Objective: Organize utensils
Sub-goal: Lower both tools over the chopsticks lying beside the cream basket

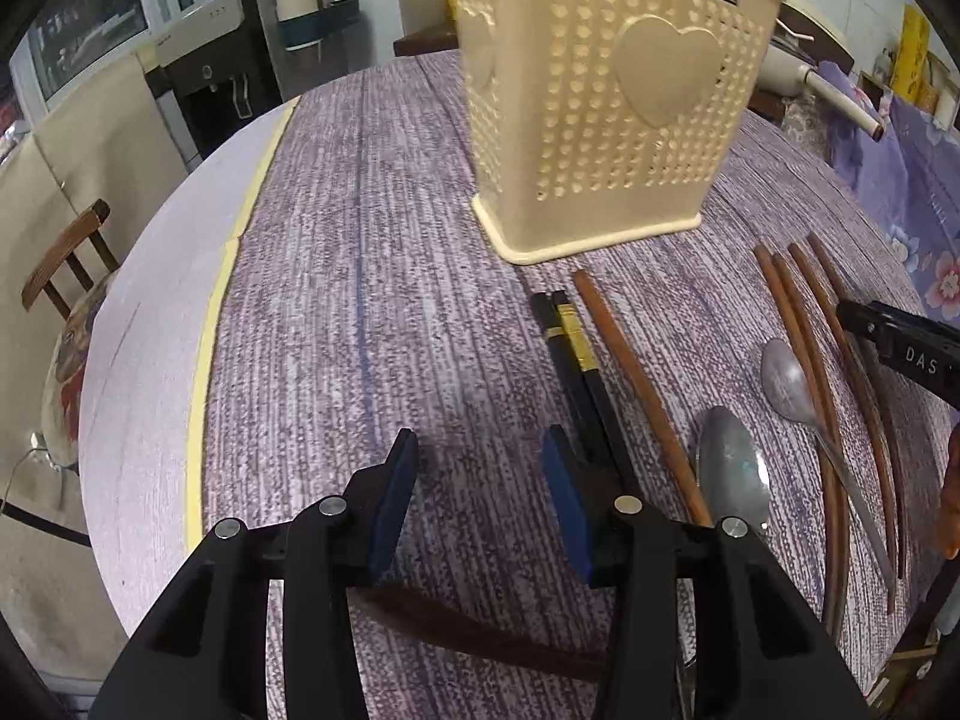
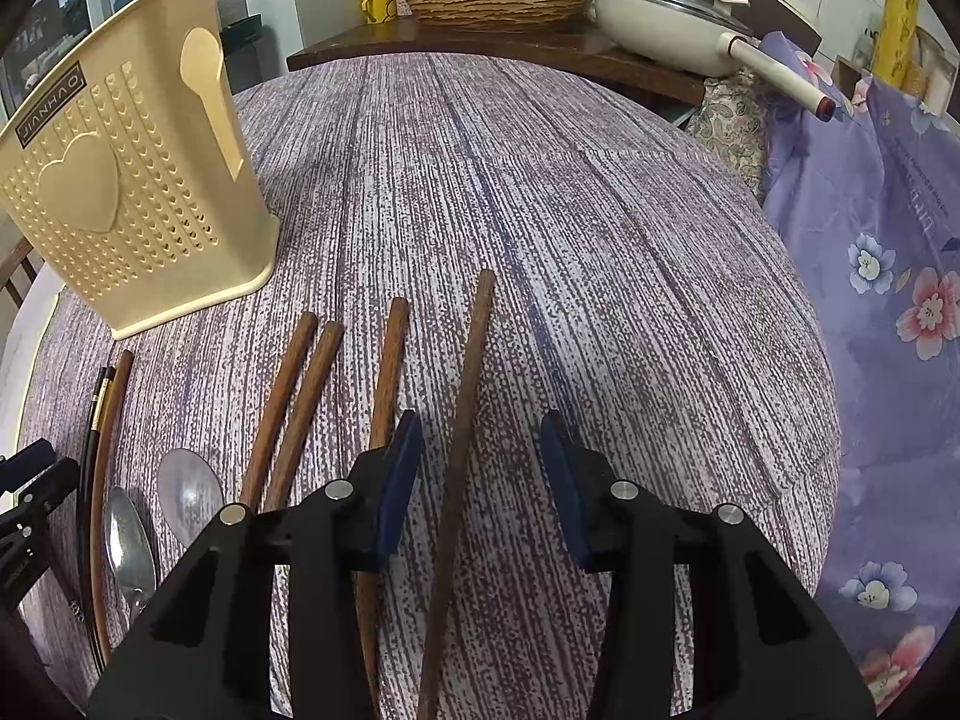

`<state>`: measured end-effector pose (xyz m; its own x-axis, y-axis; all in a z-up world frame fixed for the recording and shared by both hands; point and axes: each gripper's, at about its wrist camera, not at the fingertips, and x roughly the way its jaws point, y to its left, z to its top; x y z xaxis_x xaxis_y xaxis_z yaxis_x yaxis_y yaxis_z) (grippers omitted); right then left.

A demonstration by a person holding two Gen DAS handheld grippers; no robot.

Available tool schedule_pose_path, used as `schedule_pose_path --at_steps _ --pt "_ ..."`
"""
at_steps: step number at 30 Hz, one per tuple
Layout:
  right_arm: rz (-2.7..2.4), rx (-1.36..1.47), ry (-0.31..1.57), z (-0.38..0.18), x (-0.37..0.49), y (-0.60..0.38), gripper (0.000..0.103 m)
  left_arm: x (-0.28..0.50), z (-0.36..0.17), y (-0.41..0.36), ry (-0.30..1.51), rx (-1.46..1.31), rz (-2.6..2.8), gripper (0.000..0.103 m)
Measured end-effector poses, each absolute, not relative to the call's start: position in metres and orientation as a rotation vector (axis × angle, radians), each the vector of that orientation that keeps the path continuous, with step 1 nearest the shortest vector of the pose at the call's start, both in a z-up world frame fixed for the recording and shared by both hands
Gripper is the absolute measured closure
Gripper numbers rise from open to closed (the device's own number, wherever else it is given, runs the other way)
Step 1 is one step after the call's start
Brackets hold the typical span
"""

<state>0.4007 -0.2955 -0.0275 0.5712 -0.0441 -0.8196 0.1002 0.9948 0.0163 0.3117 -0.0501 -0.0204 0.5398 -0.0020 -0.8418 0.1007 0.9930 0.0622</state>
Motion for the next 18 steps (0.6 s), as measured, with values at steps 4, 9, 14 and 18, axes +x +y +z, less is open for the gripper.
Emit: schedule_pose_path --at_steps 4,9,14,18 --pt "-0.089 0.060 0.954 -0.027 0.401 -0.294 0.061 0.307 -0.010 -0.054 0.976 0.048 -0.116 0.060" --pt "-0.085 0.067 0.950 -0.028 0.399 -0.295 0.061 0.310 -0.015 -0.069 0.968 0.109 -0.098 0.058" --pt "-0.080 0.065 0.951 -0.028 0.398 -0.297 0.061 0.307 -0.017 -0.059 0.995 0.090 -0.088 0.058" --pt "-0.087 0.066 0.953 -0.027 0.400 -0.296 0.061 0.311 -0.019 -0.054 1.006 0.061 -0.085 0.058"
